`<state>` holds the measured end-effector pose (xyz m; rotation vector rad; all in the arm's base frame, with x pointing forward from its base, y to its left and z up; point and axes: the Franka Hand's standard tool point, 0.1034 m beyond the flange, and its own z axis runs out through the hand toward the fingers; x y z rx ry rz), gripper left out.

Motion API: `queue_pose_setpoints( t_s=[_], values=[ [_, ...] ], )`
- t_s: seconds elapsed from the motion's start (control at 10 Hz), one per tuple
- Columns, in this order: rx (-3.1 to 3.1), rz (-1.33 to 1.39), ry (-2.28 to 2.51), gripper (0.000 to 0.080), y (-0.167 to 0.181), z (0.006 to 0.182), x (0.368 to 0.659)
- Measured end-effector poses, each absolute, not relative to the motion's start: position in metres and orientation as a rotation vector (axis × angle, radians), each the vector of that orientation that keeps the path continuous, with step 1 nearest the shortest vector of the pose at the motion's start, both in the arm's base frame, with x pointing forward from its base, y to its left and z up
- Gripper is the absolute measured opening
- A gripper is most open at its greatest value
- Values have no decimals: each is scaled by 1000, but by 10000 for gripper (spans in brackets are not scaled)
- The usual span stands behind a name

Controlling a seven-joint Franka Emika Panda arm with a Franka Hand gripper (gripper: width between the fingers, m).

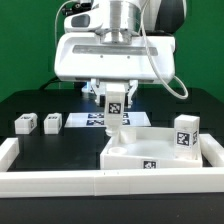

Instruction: Assemble square table

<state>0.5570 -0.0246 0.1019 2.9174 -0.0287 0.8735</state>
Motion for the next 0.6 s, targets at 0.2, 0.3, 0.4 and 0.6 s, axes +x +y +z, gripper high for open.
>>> queue_pose_setpoints(
  t_s=[0.2,0.3,0.4,0.6],
  values=[
    [2954,799,-27,288,-21,94,561],
    [2949,804,-24,288,-21,91,561],
    [2953,794,-22,288,-19,86,560],
    [2960,794,-12,288,-8,85,559]
  ],
)
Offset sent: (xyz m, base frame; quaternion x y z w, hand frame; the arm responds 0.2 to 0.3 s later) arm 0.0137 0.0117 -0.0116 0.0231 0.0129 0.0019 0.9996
